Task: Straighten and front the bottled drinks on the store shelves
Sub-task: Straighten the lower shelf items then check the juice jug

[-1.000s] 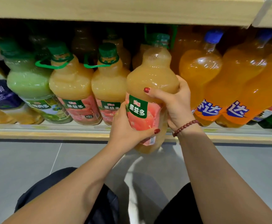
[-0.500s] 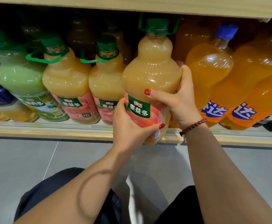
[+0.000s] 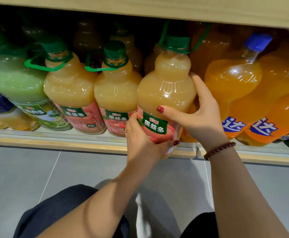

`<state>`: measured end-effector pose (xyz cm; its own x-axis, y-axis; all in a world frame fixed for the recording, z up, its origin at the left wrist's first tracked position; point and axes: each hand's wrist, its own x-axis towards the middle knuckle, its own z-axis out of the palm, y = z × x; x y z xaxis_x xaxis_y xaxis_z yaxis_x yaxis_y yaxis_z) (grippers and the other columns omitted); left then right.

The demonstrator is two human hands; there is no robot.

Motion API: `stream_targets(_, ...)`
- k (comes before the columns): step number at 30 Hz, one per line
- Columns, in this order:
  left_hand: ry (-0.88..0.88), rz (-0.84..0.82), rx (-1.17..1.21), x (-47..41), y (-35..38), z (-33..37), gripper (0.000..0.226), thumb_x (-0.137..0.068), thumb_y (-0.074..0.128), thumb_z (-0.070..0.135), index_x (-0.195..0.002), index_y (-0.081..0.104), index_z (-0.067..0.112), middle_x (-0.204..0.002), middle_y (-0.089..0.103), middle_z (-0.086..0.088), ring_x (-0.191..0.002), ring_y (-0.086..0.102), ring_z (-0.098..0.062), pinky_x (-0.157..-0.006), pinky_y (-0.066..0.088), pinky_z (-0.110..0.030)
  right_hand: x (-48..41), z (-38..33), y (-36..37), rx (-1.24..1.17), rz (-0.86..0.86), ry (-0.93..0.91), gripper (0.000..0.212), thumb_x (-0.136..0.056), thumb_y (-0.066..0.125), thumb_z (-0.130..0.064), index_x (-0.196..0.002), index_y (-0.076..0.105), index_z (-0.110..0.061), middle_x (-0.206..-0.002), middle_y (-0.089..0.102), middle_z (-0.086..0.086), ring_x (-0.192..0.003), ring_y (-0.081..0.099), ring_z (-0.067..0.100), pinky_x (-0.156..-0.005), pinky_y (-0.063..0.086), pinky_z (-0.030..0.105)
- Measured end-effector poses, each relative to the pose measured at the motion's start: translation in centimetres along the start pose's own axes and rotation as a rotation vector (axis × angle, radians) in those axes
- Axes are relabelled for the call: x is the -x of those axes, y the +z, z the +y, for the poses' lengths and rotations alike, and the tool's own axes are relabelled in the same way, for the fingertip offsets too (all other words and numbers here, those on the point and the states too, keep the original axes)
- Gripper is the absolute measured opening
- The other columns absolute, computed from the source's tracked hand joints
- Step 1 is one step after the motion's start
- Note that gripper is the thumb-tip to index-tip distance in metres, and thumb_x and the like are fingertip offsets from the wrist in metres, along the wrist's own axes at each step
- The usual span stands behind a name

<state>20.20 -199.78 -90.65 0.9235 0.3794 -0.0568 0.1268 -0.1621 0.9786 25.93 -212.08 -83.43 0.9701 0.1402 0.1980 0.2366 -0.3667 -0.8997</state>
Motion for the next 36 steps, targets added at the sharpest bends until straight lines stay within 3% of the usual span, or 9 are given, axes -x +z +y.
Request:
stream_targets(7,-0.186,0.101,-0.039,1.4,0.8,0.3,0.106,-0.039,0.097,0.027,-0.127,0.038,0.018,-0.124,0.041,-0.002,-0.12,0.045,-0.02,-0.098,0.05,-0.041,0.3,-0.7,-0.2,0.028,-0.065,0.009,0.101,-0.065,0.085,-0.041,-0.148,0.031,-0.023,-0.141,0.045,-0.005,-0.128,0.046,0.012,-0.103,0.047,0.039)
stream_targets(11,-0.177,0.081,-0.034,1.5,1.0,0.2,0.093,-0.045,0.095,0.022,-0.12,0.042,0.013,-0.119,0.05,-0.005,-0.114,0.051,-0.022,-0.095,0.051,-0.041,0.3,-2.0,-0.7,0.319,-0.023,-0.075,0.096,-0.068,0.08,-0.05,-0.147,0.034,-0.02,-0.128,0.047,-0.011,-0.114,0.043,0.004,-0.09,0.038,0.016)
stream_targets(15,-0.101,0.119,-0.094,1.4,1.2,0.4,0.083,-0.049,0.093,0.021,-0.115,0.043,0.009,-0.114,0.051,-0.007,-0.111,0.05,-0.025,-0.097,0.047,-0.043,-1.1,-4.1,-1.4,0.528,-0.081,-0.037,0.077,-0.062,0.08,-0.056,-0.122,0.051,-0.018,-0.119,0.062,0.001,-0.106,0.059,0.022,-0.077,0.045,0.029)
stream_targets(19,-0.068,0.159,-0.027,1.8,1.4,0.6,0.079,-0.047,0.085,0.026,-0.113,0.047,0.002,-0.112,0.053,-0.012,-0.108,0.05,-0.028,-0.096,0.044,-0.045,-1.2,-4.1,-0.9,0.632,-0.077,0.02,0.076,-0.055,0.085,-0.056,-0.11,0.05,-0.015,-0.107,0.059,0.002,-0.095,0.058,0.023,-0.069,0.048,0.029)
stream_targets(23,-0.091,0.134,0.033,1.8,1.2,0.4,0.074,-0.052,0.09,0.019,-0.113,0.05,0.006,-0.112,0.057,-0.011,-0.105,0.054,-0.025,-0.093,0.048,-0.039,0.7,-0.1,-0.6,0.713,-0.177,0.297,0.019,-0.087,0.07,-0.014,-0.095,0.054,-0.006,-0.081,0.049,0.001,-0.095,0.061,0.036,-0.046,0.044,0.02)
stream_targets(26,-0.081,0.125,-0.009,1.4,0.7,-0.1,0.068,-0.055,0.092,0.017,-0.109,0.052,0.009,-0.108,0.06,-0.008,-0.102,0.056,-0.023,-0.088,0.049,-0.035,-0.4,-1.8,0.7,0.639,-0.078,0.17,0.044,-0.081,0.077,-0.03,-0.068,0.037,-0.019,-0.068,0.037,-0.006,-0.079,0.056,0.029,-0.052,0.039,0.022)
stream_targets(29,-0.056,0.132,-0.014,0.9,0.3,-0.4,0.061,-0.055,0.092,0.018,-0.1,0.052,0.017,-0.101,0.064,-0.005,-0.097,0.06,-0.023,-0.083,0.05,-0.033,-1.1,-4.1,1.1,0.716,0.076,-0.032,0.07,-0.051,0.09,-0.047,-0.086,0.036,-0.019,-0.087,0.043,-0.005,-0.078,0.044,0.019,-0.062,0.031,0.025)
stream_targets(32,-0.032,0.127,-0.004,0.2,0.3,-0.8,0.057,-0.055,0.091,0.018,-0.097,0.054,0.016,-0.098,0.065,-0.005,-0.095,0.061,-0.023,-0.081,0.053,-0.034,-0.8,-3.5,1.1,0.726,0.087,-0.057,0.077,-0.047,0.091,-0.051,-0.09,0.035,-0.02,-0.092,0.046,-0.004,-0.083,0.041,0.016,-0.064,0.03,0.029)
stream_targets(36,0.068,0.169,-0.008,-0.2,0.6,-0.9,0.053,-0.055,0.09,0.014,-0.093,0.053,0.017,-0.094,0.058,-0.004,-0.084,0.05,-0.007,-0.069,0.037,-0.001,-0.9,-3.0,0.8,0.714,0.113,-0.108,0.075,-0.048,0.09,-0.05,-0.091,0.036,-0.021,-0.092,0.049,-0.005,-0.081,0.043,0.015,-0.063,0.03,0.027)
